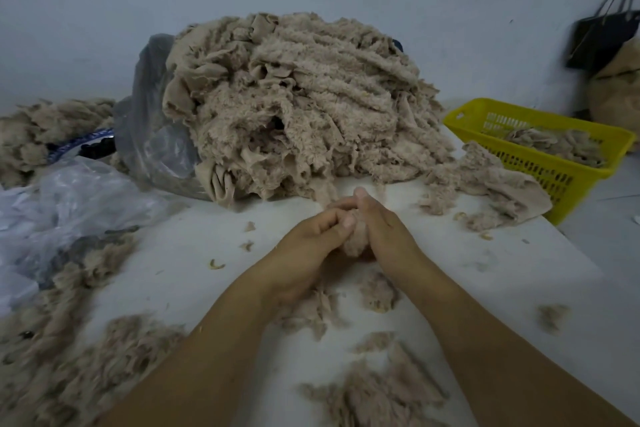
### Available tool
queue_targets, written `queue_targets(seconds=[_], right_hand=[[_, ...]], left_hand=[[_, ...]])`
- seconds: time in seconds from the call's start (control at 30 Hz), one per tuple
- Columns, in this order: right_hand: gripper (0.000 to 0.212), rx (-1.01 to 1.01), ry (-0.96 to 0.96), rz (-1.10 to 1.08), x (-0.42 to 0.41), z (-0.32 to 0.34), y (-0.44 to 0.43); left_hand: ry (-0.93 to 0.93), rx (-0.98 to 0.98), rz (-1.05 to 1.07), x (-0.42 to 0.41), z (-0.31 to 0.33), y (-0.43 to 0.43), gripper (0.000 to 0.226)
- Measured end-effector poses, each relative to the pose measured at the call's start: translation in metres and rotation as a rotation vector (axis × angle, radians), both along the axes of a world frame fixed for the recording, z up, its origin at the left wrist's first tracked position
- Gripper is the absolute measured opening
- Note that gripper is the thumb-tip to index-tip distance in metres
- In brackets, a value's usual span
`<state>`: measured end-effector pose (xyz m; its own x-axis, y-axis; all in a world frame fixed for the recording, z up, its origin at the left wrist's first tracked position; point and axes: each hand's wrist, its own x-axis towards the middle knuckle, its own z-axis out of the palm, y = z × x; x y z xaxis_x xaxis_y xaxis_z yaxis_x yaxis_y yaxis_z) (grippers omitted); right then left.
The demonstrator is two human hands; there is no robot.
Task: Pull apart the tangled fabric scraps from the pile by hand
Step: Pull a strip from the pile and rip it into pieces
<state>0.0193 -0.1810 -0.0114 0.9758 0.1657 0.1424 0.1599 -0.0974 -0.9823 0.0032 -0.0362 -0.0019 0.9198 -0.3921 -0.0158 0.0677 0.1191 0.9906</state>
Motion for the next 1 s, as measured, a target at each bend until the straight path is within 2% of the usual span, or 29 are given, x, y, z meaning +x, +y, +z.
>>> queue_targets(seconds=[0.07, 0.2, 0.33, 0.43, 0.5, 0.57, 0.67, 0.73, 0.87, 0.93, 1.0], right_hand=[[0.050, 0.026, 0.011, 0.025, 0.000, 0.000, 0.001], [0.021, 0.177, 0.216, -0.035, 0.006, 0.002, 0.001], [0.028, 0.259, 0.229, -0.026, 0.007, 0.003, -0.005], [0.035, 0.330, 0.173, -0.130, 0.006, 0.007, -0.004], [0.034, 0.217, 0.033, -0.164, 0.004, 0.008, -0.001], [0.031, 0.129, -0.095, -0.101, -0.003, 0.010, 0.005], [0.032, -0.005, -0.153, -0.044, -0.009, 0.008, 0.012], [0.036, -0.118, -0.199, -0.086, -0.007, 0.006, 0.013], [0.042, -0.370, -0.296, -0.155, 0.000, 0.004, 0.010], [0.038, -0.451, -0.319, -0.161, 0.001, 0.002, 0.011], [0.024, -0.408, -0.263, -0.133, 0.000, 0.003, 0.010]], left_hand=[[0.054, -0.063, -0.146, -0.010, 0.004, 0.004, 0.025], [0.146, -0.055, -0.367, -0.025, 0.004, -0.008, 0.017], [0.166, -0.139, -0.177, -0.020, -0.005, -0.011, 0.015], [0.237, -0.248, 0.049, -0.008, -0.007, -0.004, 0.030], [0.308, -0.320, 0.213, -0.001, -0.007, 0.000, 0.034], [0.379, -0.427, 0.298, 0.004, -0.006, 0.005, 0.031], [0.444, -0.629, 0.304, 0.008, -0.003, 0.015, 0.023], [0.463, -0.734, 0.314, 0.010, -0.003, 0.019, 0.017], [0.511, -0.914, 0.283, 0.009, 0.003, 0.020, 0.021], [0.521, -0.975, 0.272, 0.009, 0.004, 0.022, 0.015], [0.489, -0.926, 0.237, 0.007, 0.005, 0.023, 0.017]])
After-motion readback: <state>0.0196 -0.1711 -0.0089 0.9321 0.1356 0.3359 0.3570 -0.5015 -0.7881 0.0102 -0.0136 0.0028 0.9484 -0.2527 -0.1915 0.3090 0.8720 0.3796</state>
